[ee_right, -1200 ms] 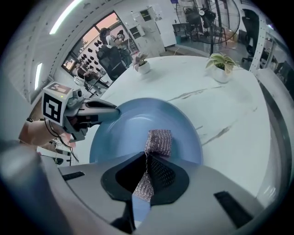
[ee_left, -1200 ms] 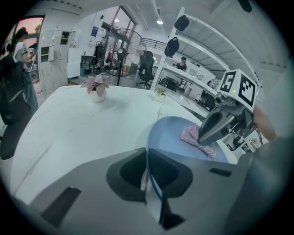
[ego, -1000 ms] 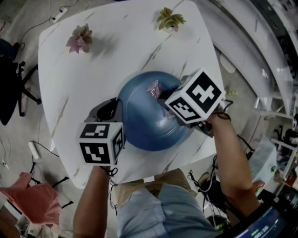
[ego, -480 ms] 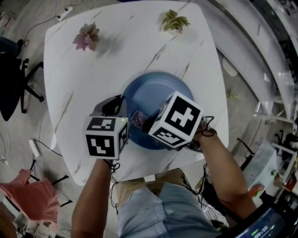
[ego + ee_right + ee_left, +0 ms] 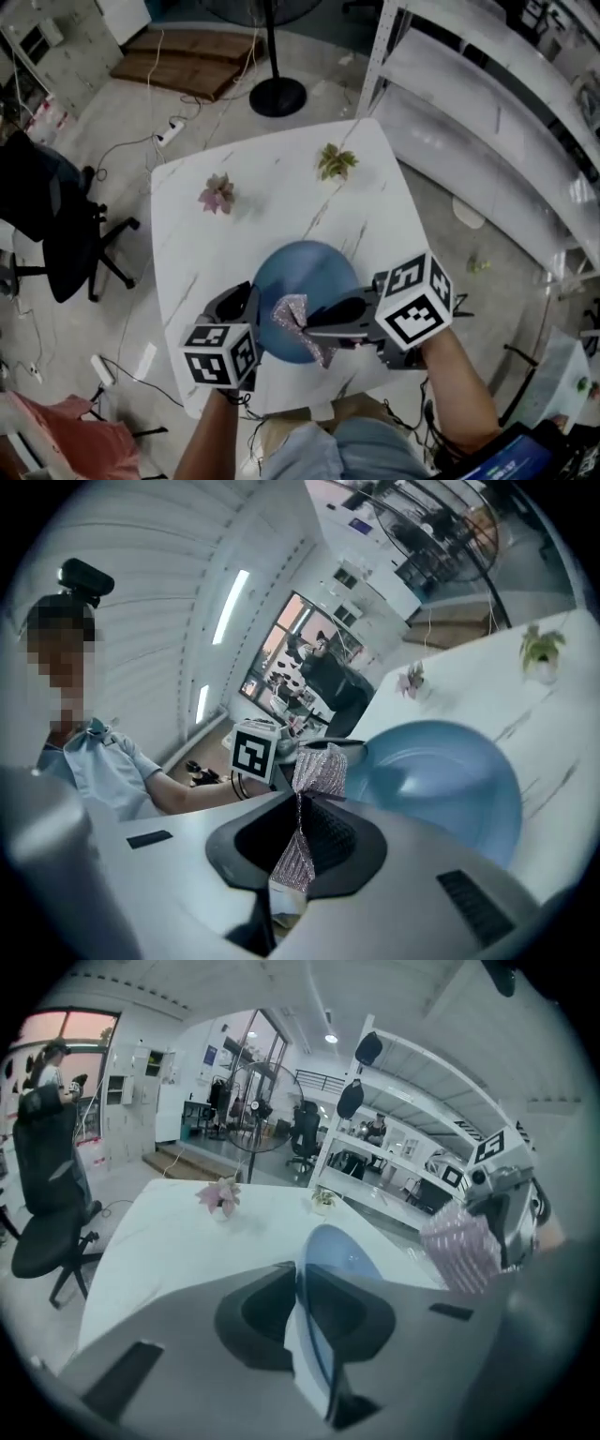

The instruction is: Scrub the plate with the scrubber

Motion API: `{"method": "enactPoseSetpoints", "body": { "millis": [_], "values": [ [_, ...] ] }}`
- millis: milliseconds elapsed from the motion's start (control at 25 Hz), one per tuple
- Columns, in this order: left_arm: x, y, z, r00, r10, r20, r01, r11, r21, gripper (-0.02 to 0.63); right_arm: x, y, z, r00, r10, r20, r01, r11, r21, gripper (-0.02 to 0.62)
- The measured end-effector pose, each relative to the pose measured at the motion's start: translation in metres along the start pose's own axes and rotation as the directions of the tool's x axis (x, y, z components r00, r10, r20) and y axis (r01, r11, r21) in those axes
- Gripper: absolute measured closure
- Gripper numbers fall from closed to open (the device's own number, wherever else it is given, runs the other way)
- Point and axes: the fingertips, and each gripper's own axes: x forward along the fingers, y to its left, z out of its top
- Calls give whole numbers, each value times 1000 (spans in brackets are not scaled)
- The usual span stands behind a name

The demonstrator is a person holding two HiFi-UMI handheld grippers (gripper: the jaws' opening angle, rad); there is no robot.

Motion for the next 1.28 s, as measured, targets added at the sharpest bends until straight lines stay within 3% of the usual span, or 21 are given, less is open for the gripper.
{"method": "enactPoseSetpoints", "body": {
  "millis": [320,400,440,480,560,640,720,840,920,1000,1080,1160,1200,1280],
  "values": [
    [23,17,-19,998,59,11,-59,998,1,577,-34,31,24,990,-120,68,131,973,-192,549],
    [18,22,-16,997,70,40,-70,997,-14,507,-39,38,28,987,-133,87,149,965,-215,549],
    [13,25,-13,995,76,58,-75,997,-26,449,-42,41,30,985,-138,99,157,962,-225,549],
    [7,27,-8,993,83,79,-81,996,-37,436,-45,45,33,984,-140,114,163,958,-234,549],
    [-14,26,7,985,94,144,-89,995,-45,437,-51,53,41,977,-144,156,180,950,-255,548],
    [-47,13,35,961,95,258,-91,995,-29,459,-58,65,55,963,-147,224,211,933,-291,548],
    [-93,-9,80,909,82,408,-90,996,0,493,-70,87,79,933,-154,325,269,898,-348,546],
    [-172,-52,159,778,62,625,-120,991,51,530,-90,129,125,850,-184,494,428,787,-444,545],
    [-219,-79,202,675,56,736,-174,981,84,555,-102,153,150,774,-208,598,552,684,-476,545],
    [-255,-99,231,579,55,814,-234,967,101,569,-115,174,169,681,-206,703,665,577,-474,543],
    [-280,-116,246,504,52,862,-290,950,113,588,-129,192,181,575,-171,800,756,483,-441,540],
    [-295,-129,251,462,48,886,-339,932,127,592,-140,204,186,485,-152,861,816,433,-383,540],
    [-300,-135,250,454,48,890,-356,925,132,594,-144,207,185,455,-154,877,832,424,-358,540],
    [-303,-144,248,458,50,888,-373,917,141,597,-150,210,182,421,-163,892,849,418,-324,540]
  ]
}}
